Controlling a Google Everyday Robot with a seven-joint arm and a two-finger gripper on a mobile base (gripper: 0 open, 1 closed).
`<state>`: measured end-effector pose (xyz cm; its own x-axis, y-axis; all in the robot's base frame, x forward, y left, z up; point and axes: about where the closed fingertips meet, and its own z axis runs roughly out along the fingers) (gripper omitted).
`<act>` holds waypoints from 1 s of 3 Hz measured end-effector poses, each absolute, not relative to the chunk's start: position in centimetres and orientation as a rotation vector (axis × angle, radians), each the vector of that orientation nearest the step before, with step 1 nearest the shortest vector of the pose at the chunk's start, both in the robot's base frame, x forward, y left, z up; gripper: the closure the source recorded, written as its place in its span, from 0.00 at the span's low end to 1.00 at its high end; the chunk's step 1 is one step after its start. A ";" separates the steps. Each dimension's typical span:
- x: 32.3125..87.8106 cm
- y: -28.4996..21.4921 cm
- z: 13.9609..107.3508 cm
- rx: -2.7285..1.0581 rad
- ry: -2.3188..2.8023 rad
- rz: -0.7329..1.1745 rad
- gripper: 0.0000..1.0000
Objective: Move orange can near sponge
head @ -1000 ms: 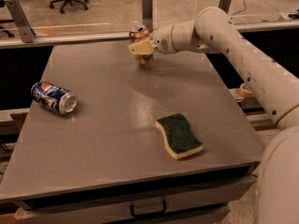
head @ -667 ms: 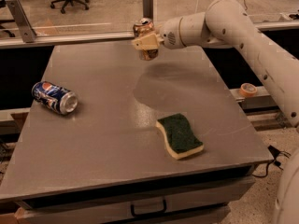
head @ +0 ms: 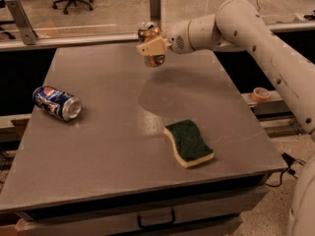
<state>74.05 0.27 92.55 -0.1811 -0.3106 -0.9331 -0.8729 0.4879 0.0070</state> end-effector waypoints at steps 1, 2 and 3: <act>70.3 0.7 93.1 -1.064 1.697 0.765 1.00; 65.8 0.4 93.7 -1.108 1.661 0.800 1.00; 61.9 -1.0 93.0 -1.135 1.651 0.833 1.00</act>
Offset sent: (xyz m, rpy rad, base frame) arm -0.1432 -0.0120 0.0172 0.0340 -0.0132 0.1797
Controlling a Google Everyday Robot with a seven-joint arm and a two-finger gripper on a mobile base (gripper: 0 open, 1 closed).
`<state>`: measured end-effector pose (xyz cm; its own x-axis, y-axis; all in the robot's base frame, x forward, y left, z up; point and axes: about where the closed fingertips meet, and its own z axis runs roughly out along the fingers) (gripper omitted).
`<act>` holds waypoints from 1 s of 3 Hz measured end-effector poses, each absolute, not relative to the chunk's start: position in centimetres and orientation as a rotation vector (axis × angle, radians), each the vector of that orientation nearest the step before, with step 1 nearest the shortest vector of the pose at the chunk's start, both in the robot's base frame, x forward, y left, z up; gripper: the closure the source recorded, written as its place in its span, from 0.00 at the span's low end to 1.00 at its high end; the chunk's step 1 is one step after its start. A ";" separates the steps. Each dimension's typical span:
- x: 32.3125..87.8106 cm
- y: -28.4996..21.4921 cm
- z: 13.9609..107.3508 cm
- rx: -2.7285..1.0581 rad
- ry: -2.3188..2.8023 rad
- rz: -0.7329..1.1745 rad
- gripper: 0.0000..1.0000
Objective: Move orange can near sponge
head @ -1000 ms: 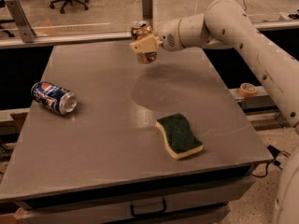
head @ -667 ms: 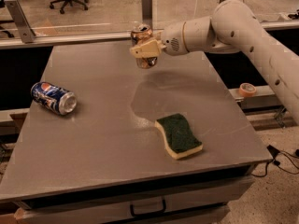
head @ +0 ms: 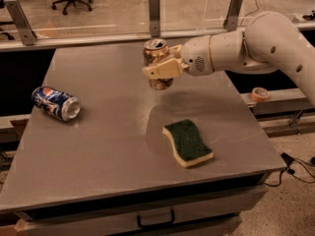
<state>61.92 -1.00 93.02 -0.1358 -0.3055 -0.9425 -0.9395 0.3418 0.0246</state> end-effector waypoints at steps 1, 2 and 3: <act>59.9 -3.7 91.9 -1.133 1.653 0.868 1.00; 58.2 -5.8 90.7 -1.148 1.660 0.912 1.00; 55.9 -6.7 88.9 -1.159 1.679 0.979 0.81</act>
Offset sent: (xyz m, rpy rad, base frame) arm -0.0577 -0.0785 -0.0383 0.0260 0.0870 0.0719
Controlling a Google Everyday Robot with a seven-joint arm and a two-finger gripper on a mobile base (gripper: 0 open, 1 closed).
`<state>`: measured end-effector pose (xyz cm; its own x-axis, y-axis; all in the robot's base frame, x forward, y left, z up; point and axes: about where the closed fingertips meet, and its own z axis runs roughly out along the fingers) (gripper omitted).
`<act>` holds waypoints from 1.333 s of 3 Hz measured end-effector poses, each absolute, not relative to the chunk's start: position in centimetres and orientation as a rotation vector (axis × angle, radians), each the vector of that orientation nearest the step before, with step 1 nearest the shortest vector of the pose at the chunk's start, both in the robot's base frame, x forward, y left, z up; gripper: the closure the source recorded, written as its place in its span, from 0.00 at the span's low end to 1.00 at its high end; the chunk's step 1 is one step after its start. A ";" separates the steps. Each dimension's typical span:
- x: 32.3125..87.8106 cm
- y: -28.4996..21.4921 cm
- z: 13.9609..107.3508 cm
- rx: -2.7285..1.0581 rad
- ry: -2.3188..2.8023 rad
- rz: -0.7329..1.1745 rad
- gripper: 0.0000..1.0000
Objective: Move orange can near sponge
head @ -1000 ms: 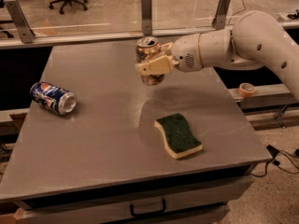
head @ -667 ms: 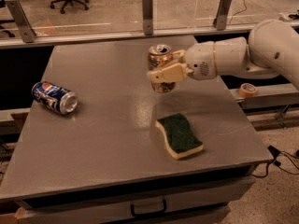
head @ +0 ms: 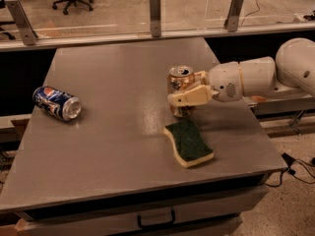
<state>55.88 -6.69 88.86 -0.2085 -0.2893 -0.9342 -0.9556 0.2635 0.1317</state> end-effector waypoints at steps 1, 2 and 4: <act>54.1 -7.3 86.9 -1.174 1.673 1.037 0.59; 53.7 -7.7 86.6 -1.179 1.666 1.051 0.35; 53.7 -8.9 87.0 -1.200 1.652 1.050 0.00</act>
Offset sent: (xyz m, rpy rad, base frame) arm -0.0318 -0.0286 -0.0421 0.0465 0.0348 0.0783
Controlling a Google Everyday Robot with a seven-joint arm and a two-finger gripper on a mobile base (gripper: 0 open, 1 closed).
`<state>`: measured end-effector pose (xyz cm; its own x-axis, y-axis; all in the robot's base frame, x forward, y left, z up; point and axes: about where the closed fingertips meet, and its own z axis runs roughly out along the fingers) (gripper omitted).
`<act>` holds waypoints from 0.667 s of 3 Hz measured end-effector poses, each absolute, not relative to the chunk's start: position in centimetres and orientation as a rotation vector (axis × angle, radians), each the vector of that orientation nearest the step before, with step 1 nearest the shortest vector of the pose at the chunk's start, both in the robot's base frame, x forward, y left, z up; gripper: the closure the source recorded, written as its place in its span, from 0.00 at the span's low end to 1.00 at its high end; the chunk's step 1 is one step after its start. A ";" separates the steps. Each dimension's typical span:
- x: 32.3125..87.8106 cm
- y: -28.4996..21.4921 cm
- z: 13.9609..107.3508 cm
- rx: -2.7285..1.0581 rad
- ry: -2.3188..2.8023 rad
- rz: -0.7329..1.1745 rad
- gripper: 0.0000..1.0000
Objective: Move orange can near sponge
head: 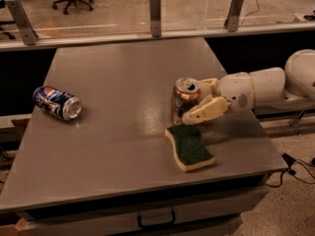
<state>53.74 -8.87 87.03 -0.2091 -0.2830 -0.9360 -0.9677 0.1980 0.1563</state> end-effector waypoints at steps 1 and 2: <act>53.9 -10.0 87.8 -1.224 1.644 1.045 0.00; 54.7 -11.7 89.8 -1.235 1.650 0.982 0.00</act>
Offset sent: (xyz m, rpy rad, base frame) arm 0.0219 -0.0569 0.0555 -0.0832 -0.0924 -0.0488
